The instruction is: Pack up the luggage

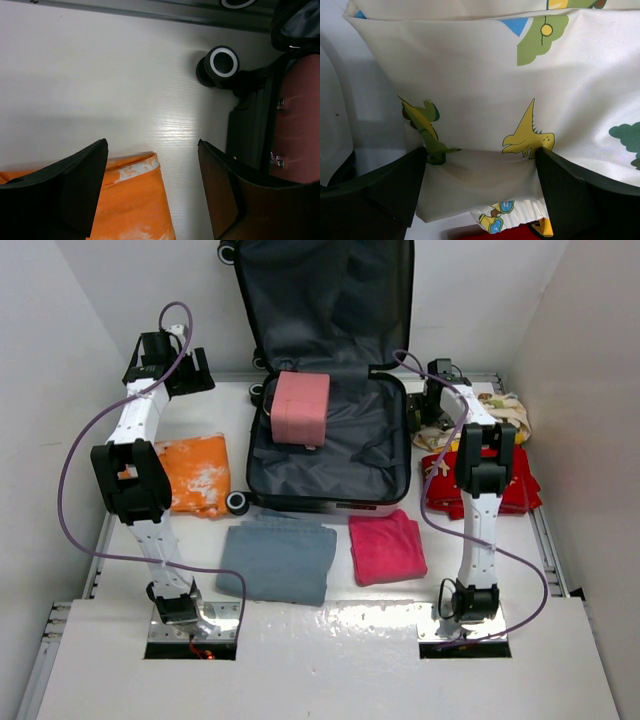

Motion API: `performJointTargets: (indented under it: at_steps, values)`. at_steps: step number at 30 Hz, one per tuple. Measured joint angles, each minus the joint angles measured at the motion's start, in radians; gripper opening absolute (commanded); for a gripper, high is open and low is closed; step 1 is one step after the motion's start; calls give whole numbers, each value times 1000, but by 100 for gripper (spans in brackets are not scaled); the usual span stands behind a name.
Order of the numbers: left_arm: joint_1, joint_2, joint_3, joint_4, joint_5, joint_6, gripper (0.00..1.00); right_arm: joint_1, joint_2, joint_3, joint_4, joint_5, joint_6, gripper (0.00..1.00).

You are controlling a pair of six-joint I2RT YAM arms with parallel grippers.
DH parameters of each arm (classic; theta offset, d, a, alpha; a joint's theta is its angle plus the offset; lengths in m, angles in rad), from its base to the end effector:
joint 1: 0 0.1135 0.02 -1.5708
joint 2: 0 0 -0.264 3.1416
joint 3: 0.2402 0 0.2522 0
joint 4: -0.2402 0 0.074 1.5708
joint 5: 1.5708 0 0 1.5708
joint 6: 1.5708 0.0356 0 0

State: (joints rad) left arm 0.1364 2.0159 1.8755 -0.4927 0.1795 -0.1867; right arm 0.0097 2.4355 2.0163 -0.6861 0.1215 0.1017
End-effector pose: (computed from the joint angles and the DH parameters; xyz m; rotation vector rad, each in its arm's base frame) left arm 0.4690 0.0580 0.3124 -0.2548 2.1864 -0.2258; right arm 0.5181 0.0007 0.1422 0.1611 2.6631 -0.1268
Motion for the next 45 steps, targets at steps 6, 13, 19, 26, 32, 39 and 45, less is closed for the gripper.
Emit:
performJointTargets:
  at_steps: [6, 13, 19, 26, 32, 39, 45]
  values:
    - [0, 0, 0, -1, 0, 0, 77, 8, 3, 2, 0, 8, 11, 72]
    - [0, 0, 0, -3, 1, 3, 77, 47, 2, -14, 18, 21, 31, 17]
    - [0, 0, 0, -17, 1, 3, 77, 36, -8, -24, 22, -9, 29, 0]
    - [0, -6, -10, -22, -3, 16, 77, -57, -104, -84, -57, -203, 61, 0]
    - [1, -49, -66, -26, -7, 32, 77, -222, -457, -270, -104, -367, 59, 0]
    - [19, -51, -78, -20, 21, 36, 76, -110, -788, -461, -120, -509, 67, 0]
    - [32, -82, -216, -17, 43, 14, 76, 125, -771, -564, -68, -577, 176, 0]
